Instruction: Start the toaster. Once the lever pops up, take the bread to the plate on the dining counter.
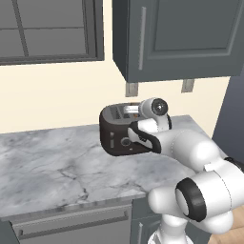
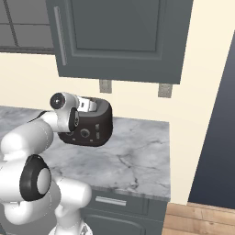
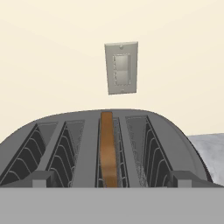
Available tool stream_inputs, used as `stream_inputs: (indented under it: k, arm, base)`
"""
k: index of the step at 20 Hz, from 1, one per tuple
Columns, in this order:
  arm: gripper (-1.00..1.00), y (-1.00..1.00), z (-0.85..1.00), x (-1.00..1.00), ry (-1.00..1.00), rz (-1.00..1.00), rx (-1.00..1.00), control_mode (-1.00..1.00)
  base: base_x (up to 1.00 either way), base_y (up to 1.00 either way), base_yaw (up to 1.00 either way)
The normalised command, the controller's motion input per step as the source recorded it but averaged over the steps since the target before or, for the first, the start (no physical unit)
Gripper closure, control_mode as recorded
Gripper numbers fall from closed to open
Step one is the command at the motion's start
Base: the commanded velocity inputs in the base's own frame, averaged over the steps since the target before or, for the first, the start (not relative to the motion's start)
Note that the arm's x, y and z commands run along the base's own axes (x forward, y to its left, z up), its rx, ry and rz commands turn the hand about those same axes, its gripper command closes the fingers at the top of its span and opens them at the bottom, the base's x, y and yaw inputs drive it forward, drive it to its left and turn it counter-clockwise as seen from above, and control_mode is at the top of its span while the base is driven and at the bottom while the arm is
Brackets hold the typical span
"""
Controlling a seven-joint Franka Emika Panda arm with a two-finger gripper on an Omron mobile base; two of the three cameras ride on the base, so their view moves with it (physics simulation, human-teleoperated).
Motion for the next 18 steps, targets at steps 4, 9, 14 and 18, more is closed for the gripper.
stream_inputs:
  k: [4,9,14,18]
  arm:
    - [-1.00,0.00,0.00,0.00,0.00,0.00,0.00,-1.00]
    - [-1.00,0.00,0.00,0.00,0.00,0.00,0.00,-1.00]
    - [-1.00,0.00,0.00,0.00,0.00,0.00,0.00,-1.00]
    - [-1.00,0.00,0.00,0.00,0.00,0.00,0.00,-1.00]
  base:
    - [0.00,0.00,0.00]
    - [0.00,0.00,0.00]
    - [0.00,0.00,0.00]
    - [0.00,0.00,0.00]
